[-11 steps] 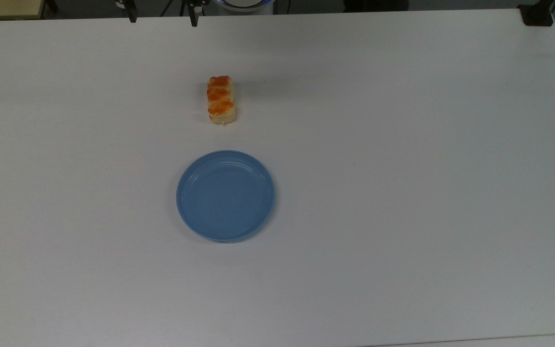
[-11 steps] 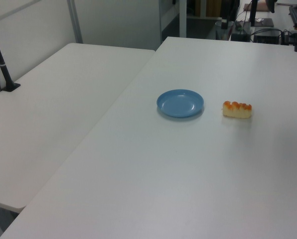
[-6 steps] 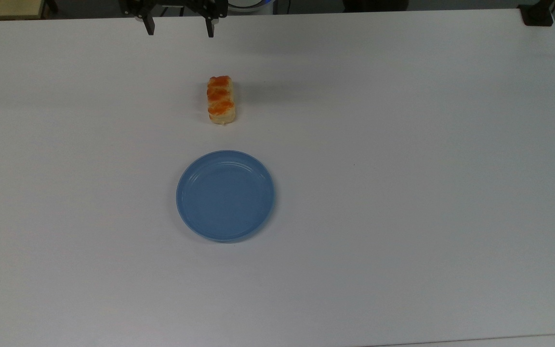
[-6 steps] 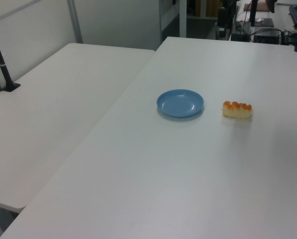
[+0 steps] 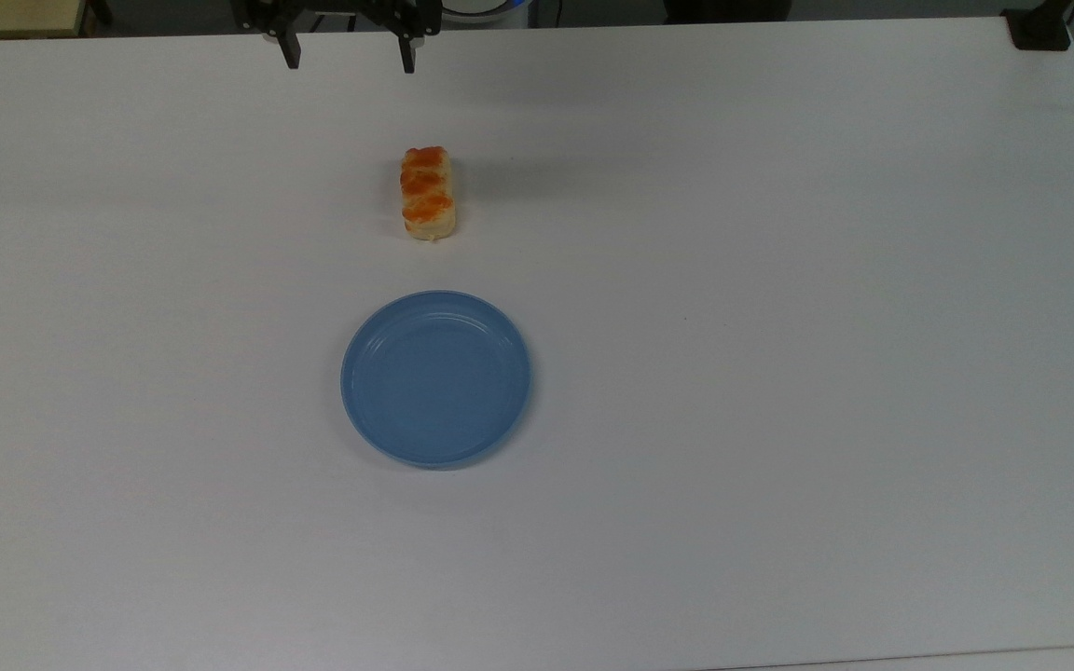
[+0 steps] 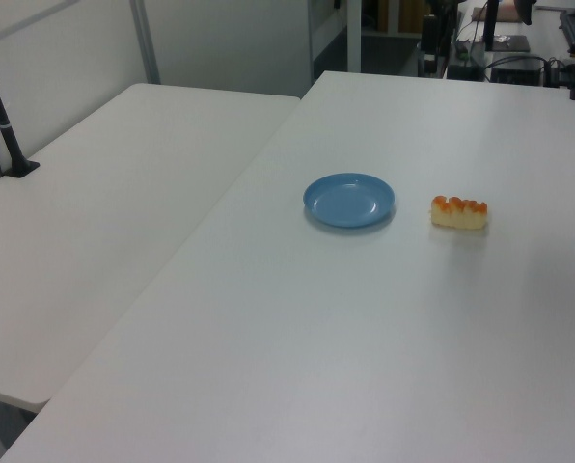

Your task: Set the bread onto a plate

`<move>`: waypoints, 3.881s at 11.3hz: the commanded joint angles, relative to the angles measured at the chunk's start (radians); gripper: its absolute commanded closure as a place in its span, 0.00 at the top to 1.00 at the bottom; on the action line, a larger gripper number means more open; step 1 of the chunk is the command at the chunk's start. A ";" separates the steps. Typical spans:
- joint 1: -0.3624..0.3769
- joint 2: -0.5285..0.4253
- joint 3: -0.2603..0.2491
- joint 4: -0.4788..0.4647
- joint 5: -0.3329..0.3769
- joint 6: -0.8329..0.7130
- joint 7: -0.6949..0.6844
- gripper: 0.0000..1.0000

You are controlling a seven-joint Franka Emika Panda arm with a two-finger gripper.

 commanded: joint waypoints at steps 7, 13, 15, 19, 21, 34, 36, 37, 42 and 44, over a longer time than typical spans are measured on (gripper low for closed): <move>0.102 -0.014 0.037 -0.371 -0.089 0.255 -0.057 1.00; 0.108 -0.012 0.034 -0.641 -0.216 0.458 -0.072 1.00; 0.101 0.014 0.033 -0.688 -0.235 0.515 -0.072 1.00; 0.087 0.057 0.026 -0.686 -0.236 0.543 -0.077 0.90; 0.087 0.057 0.026 -0.680 -0.236 0.543 -0.074 0.45; 0.087 0.352 0.022 -0.076 -0.038 0.560 -0.095 0.36; 0.094 0.431 0.022 -0.054 -0.046 0.627 -0.036 0.39; 0.098 0.458 0.022 -0.054 -0.049 0.661 -0.015 0.42; 0.096 0.453 0.022 -0.056 -0.048 0.658 -0.012 1.00; 0.098 0.379 0.022 -0.066 -0.042 0.649 0.024 1.00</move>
